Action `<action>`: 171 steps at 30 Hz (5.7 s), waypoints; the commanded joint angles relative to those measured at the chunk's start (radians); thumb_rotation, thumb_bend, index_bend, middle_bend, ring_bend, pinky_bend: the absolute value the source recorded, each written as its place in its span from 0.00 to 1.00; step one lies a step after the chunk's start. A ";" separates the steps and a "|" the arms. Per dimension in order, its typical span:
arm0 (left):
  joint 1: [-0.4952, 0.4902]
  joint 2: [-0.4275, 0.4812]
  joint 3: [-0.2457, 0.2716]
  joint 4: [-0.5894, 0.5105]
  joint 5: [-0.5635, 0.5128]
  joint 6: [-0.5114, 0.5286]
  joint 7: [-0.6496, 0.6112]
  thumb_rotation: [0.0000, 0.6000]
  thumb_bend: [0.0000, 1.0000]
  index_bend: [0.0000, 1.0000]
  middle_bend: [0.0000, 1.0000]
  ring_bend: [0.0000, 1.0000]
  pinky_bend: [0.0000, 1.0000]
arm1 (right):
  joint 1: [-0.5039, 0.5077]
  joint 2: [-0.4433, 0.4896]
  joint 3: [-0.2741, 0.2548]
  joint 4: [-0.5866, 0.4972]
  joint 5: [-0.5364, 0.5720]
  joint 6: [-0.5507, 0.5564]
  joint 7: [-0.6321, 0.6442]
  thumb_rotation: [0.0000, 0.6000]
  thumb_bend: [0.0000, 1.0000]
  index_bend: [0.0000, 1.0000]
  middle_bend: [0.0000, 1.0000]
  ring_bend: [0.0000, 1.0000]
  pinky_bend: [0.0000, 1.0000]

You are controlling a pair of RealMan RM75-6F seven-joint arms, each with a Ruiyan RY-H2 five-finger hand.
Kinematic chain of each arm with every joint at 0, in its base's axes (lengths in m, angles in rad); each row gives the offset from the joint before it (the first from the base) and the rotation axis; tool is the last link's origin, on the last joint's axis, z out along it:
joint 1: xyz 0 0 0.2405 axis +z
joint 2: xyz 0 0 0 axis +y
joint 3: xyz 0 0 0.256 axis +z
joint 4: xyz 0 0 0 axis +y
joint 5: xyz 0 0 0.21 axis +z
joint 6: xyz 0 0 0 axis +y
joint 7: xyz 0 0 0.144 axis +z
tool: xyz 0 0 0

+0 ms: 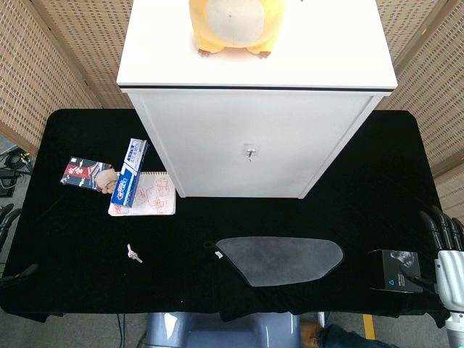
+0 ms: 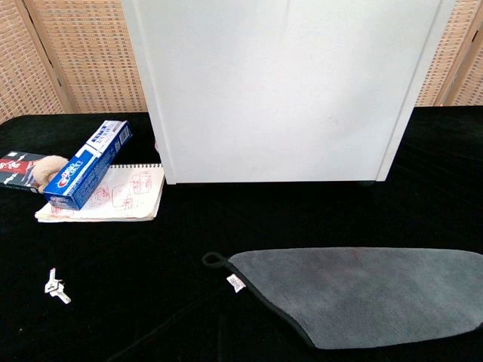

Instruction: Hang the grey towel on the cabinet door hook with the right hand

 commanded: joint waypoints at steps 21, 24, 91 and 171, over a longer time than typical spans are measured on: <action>-0.034 -0.010 -0.022 -0.014 -0.049 -0.062 0.044 1.00 0.00 0.00 0.00 0.00 0.00 | 0.300 -0.039 -0.009 0.090 -0.158 -0.409 -0.043 1.00 0.00 0.00 0.75 0.71 0.76; -0.046 -0.013 -0.033 -0.018 -0.072 -0.082 0.062 1.00 0.00 0.00 0.00 0.00 0.00 | 0.374 -0.037 0.002 0.054 -0.115 -0.543 -0.036 1.00 0.00 0.00 0.82 0.83 0.90; -0.098 -0.037 -0.058 -0.006 -0.184 -0.185 0.093 1.00 0.00 0.00 0.00 0.00 0.00 | 0.892 -0.630 -0.051 0.215 0.837 -0.758 -0.554 1.00 0.55 0.66 0.96 0.96 1.00; -0.080 -0.029 -0.044 -0.032 -0.153 -0.150 0.100 1.00 0.00 0.00 0.00 0.00 0.00 | 0.657 -0.369 0.190 -0.180 0.371 -0.155 -0.934 1.00 0.83 0.94 1.00 1.00 1.00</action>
